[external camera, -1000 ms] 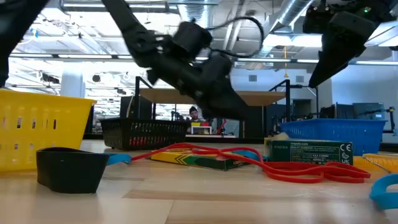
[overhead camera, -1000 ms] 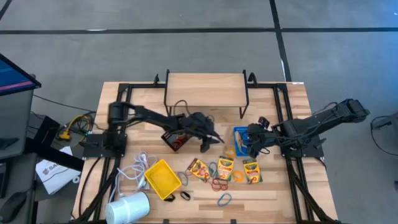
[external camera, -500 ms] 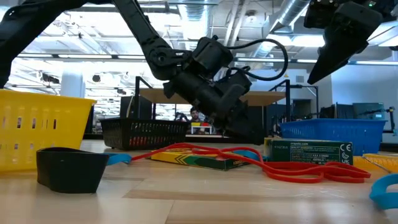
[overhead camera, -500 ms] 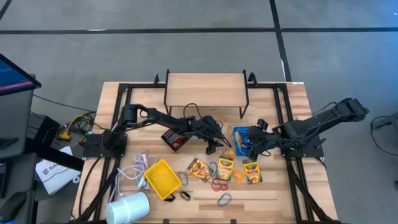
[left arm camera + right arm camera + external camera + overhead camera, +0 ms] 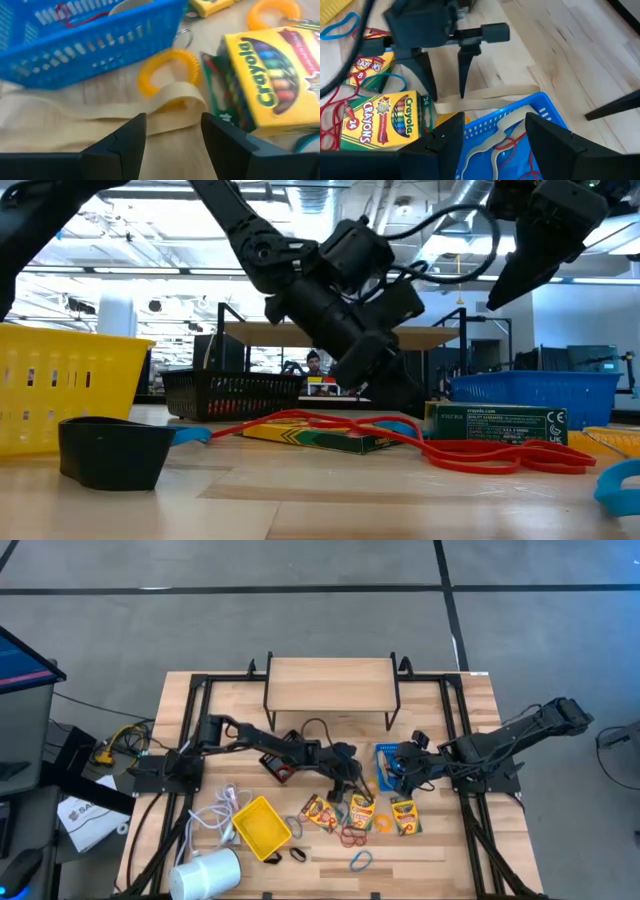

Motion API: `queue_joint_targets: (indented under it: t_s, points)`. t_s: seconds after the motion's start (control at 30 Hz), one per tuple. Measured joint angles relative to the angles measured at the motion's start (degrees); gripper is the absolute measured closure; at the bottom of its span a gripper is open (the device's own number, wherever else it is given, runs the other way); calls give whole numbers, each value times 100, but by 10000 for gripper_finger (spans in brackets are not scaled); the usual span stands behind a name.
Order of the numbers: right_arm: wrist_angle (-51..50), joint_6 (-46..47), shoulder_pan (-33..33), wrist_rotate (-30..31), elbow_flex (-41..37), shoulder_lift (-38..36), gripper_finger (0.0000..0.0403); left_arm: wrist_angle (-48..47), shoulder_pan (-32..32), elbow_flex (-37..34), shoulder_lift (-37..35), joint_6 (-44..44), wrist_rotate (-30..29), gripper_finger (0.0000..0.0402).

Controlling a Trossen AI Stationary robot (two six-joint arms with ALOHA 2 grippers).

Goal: Pick & Place Office Desk Supplies
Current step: Put the white rubber band into the blue bin

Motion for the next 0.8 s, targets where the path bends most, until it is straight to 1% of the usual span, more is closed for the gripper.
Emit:
queue_joint_targets:
  t_s: [0.23, 0.3, 0.4, 0.53, 0.6, 0.67, 0.7, 0.77, 0.8]
  points:
    - [50, -4, 0, -1, 0, 0, 196, 66, -17, 100, -2, 21, -12, 215]
    - [94, -27, 0, -3, 0, 0, 196, 131, -17, 110, 27, 23, 85, 215]
    - [105, -30, 0, -3, 0, 0, 196, 185, -25, 114, 170, 23, 153, 215]
    - [121, -31, 0, -4, -2, 0, 196, 296, -40, 351, 483, 16, 289, 215]
    - [107, -30, 0, -6, -2, 2, 196, 232, -43, 482, 579, 50, 427, 224]
    - [104, -30, 2, -10, -2, 2, 196, 142, -69, 544, 582, 151, 451, 253]
    - [100, -30, 6, -12, -2, 2, 196, 131, -88, 539, 569, 210, 395, 278]
    - [88, -29, 7, -14, -2, 2, 196, -150, -114, 522, 408, 377, 217, 349]
    - [82, -29, 7, -14, -2, 2, 196, -263, -117, 517, 321, 474, 155, 374]
